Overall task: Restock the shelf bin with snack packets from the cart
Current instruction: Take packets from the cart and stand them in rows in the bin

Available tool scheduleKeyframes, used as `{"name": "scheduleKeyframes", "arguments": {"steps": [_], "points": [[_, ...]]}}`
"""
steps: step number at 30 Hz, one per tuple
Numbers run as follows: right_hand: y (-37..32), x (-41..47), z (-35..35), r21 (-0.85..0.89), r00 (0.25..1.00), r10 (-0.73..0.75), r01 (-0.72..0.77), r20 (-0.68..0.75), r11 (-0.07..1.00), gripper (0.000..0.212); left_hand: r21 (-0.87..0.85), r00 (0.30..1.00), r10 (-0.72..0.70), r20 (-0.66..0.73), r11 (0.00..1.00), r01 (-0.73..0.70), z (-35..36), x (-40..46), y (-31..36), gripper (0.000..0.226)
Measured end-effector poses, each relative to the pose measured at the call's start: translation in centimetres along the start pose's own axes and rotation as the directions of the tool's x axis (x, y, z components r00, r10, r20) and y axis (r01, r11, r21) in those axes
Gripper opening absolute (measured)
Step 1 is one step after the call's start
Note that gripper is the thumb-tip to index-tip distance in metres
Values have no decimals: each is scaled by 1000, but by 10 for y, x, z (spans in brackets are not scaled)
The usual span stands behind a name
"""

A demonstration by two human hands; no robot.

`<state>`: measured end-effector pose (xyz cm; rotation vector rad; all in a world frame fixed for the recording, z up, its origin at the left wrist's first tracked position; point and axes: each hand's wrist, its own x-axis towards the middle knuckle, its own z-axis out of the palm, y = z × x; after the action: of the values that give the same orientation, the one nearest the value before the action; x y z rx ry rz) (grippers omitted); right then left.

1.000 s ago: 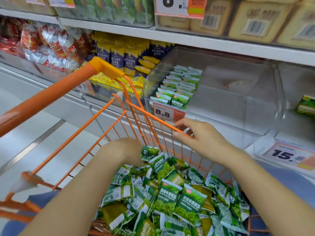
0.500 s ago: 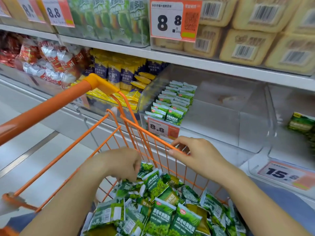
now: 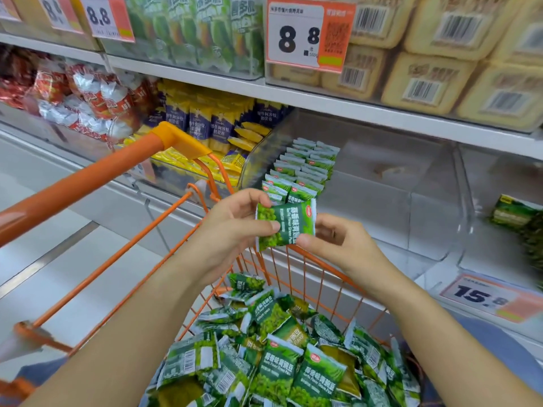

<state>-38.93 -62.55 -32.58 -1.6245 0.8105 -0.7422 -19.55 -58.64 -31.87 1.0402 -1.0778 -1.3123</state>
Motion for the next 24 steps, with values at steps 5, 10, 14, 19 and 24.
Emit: {"name": "scheduleKeyframes", "arguments": {"steps": [5, 10, 14, 19, 24], "points": [[3, 3, -4, 39, 986, -32, 39, -162, 998, 15, 246, 995, 50, -81, 969, -29, 9, -1, -4, 24], [2, 4, -5, 55, 956, -49, 68, -288, 996, 2, 395, 988, 88, -127, 918, -31, 20, -6, -9, 20], [-3, 8, -17, 119, 903, -19, 77, -428, 990, 7, 919, 907, 421, 28, 346, -189, 10, -4, -25, 42], [3, 50, -54, -40, 803, 90, -140, -589, 989, 11, 995, 983, 172, 59, 64, -71, -4, 6, -41, 86], [14, 102, -46, -156, 819, 332, -446, -468, 881, 24, 996, 984, 170, 46, 61, -57, -4, 8, -38, 92]]}}
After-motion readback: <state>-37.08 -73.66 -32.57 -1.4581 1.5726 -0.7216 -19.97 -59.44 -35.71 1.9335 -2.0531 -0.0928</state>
